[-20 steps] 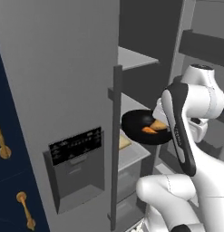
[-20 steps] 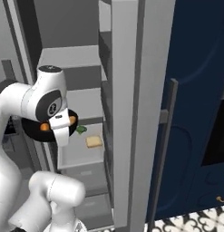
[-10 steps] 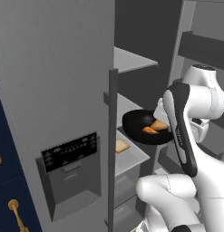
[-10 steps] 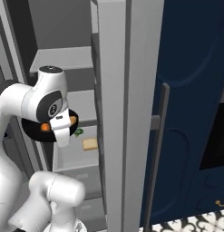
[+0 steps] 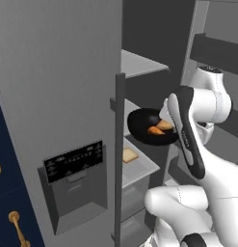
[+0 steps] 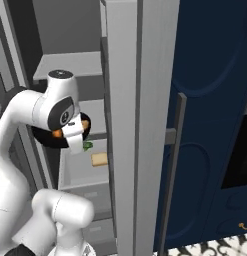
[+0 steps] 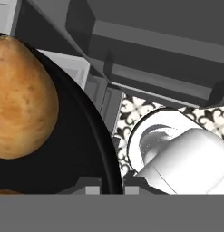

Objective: Pick the chicken drumstick and potato from their plates and place them in the bowl. Then put the bowl in the fridge.

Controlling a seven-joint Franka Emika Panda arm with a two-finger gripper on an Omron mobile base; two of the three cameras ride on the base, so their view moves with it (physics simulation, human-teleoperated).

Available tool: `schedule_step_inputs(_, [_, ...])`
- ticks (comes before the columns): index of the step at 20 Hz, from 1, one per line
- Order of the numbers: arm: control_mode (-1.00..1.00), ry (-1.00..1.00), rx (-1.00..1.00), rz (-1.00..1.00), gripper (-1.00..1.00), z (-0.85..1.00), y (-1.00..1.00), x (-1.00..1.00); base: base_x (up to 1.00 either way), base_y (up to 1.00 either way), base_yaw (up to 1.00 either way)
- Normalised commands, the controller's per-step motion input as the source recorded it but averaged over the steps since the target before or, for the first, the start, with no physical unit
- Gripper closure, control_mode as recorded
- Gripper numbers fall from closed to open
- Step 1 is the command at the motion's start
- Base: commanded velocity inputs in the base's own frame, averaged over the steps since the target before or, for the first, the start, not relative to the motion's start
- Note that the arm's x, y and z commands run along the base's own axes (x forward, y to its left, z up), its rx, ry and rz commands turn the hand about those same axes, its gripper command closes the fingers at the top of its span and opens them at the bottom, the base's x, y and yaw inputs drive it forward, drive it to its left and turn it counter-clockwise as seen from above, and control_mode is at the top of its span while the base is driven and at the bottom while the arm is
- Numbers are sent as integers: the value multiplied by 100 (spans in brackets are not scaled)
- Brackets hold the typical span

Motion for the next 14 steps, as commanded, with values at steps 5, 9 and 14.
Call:
schedule_step_inputs(5, [-100, -24, -13, -4, 100, -23, 14, 81, 0, 0, 0])
schedule_step_inputs(9, [-100, -16, -1, -1, 100, -33, 0, 67, 0, 0, 0])
schedule_step_inputs(14, [-100, -1, 5, 0, 100, -28, 2, 73, 0, 0, 0])
